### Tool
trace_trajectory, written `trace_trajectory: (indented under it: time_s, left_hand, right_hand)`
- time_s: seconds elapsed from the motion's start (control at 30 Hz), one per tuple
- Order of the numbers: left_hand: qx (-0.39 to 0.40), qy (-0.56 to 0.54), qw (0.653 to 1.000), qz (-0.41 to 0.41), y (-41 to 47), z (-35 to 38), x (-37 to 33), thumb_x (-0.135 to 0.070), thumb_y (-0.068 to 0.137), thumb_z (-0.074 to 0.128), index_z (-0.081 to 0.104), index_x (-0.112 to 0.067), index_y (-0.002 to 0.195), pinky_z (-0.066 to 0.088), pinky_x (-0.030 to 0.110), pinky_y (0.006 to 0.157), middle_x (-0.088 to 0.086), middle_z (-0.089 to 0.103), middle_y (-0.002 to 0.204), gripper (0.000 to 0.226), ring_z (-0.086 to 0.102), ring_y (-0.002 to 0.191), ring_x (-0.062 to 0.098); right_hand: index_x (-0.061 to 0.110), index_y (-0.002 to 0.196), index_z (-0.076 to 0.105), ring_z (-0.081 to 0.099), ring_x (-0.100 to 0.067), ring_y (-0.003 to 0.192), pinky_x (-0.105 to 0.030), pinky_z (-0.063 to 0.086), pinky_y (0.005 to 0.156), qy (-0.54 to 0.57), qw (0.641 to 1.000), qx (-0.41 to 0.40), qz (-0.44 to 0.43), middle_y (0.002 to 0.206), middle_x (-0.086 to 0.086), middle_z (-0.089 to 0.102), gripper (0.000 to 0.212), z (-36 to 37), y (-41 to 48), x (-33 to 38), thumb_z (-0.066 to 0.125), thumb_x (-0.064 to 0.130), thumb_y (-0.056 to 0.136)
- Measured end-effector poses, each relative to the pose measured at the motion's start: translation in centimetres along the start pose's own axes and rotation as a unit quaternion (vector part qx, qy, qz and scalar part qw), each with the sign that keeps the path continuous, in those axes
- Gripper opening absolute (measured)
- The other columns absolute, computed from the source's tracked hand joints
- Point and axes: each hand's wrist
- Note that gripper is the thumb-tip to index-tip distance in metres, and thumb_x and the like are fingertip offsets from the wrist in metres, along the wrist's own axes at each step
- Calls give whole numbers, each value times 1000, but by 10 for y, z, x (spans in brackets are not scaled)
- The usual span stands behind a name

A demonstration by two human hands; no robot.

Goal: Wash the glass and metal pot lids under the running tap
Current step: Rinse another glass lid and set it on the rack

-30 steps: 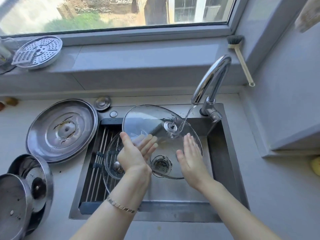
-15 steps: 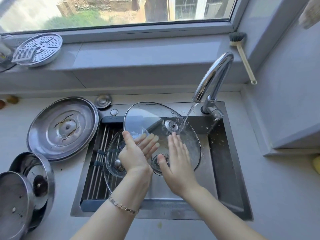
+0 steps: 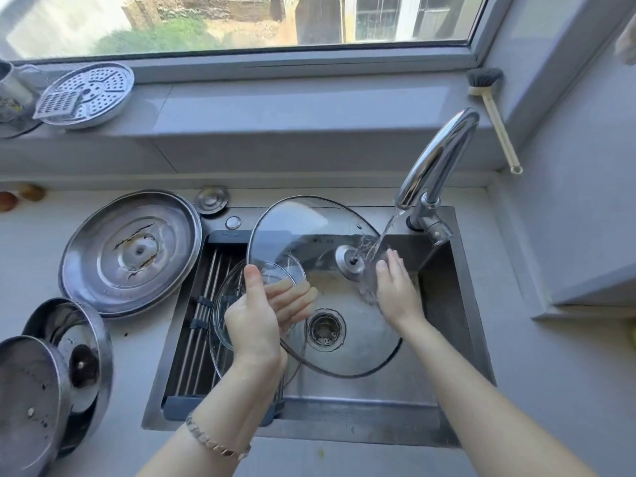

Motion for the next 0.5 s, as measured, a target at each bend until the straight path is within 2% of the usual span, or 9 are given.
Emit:
trace_trajectory:
  time_s: [0.07,0.13,0.2,0.3,0.4,0.47,0.5]
  left_hand:
    - [37,37,999,-5,-2,-7,0,-44,94,39,59,7,78,54,27,42,20,70,62,57,69,52,27]
    - [68,68,995,-23,-3,-11,0,-42,93,40,60,8,76,54,28,40,22,70,62,57,67,48,27]
    - [90,96,991,-41,-6,-10,1,-40,93,41,60,8,74,54,29,39,23,69,60,55,66,45,26]
    - [97,111,988,-51,-12,0,10,-35,95,43,59,8,71,52,29,38,20,67,54,52,64,41,26]
    - [74,94,992,-46,-12,7,14,-34,95,45,63,3,67,52,30,40,17,65,50,50,63,39,25]
    - [71,91,992,-41,-9,7,13,-34,96,43,65,4,70,55,32,41,18,66,52,51,64,42,26]
    - [73,91,993,-38,-7,6,12,-35,96,42,64,6,73,55,31,41,19,67,53,52,65,43,27]
  right_hand:
    - [14,149,14,1,-10,145,-29,0,117,-6,999,33,0,158,0,9,49,-13,21,1,17,28,102]
    - [11,148,17,2,-13,145,-30,0,117,-62,996,47,-48,158,-3,11,47,-22,36,12,17,24,102]
    - [13,147,20,5,-13,145,-32,1,118,-97,987,69,-112,157,-1,16,48,-23,42,35,20,29,102]
    - [20,149,14,-2,-9,145,-30,-4,116,-225,939,142,-219,158,5,7,53,-4,21,67,19,40,100]
    - [17,149,11,-4,-10,145,-26,-10,113,-288,885,141,-338,158,2,3,69,17,-22,74,2,48,88]
    - [19,149,12,-2,-9,145,-26,-10,115,-291,878,147,-349,158,4,5,75,15,-29,70,0,52,82]
    - [20,149,12,-2,-8,145,-28,-8,117,-287,888,136,-333,158,4,5,75,10,-23,67,3,56,83]
Point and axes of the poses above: each hand's wrist, its own y-axis towards the middle knuckle, its own z-axis out of the palm, x = y × z
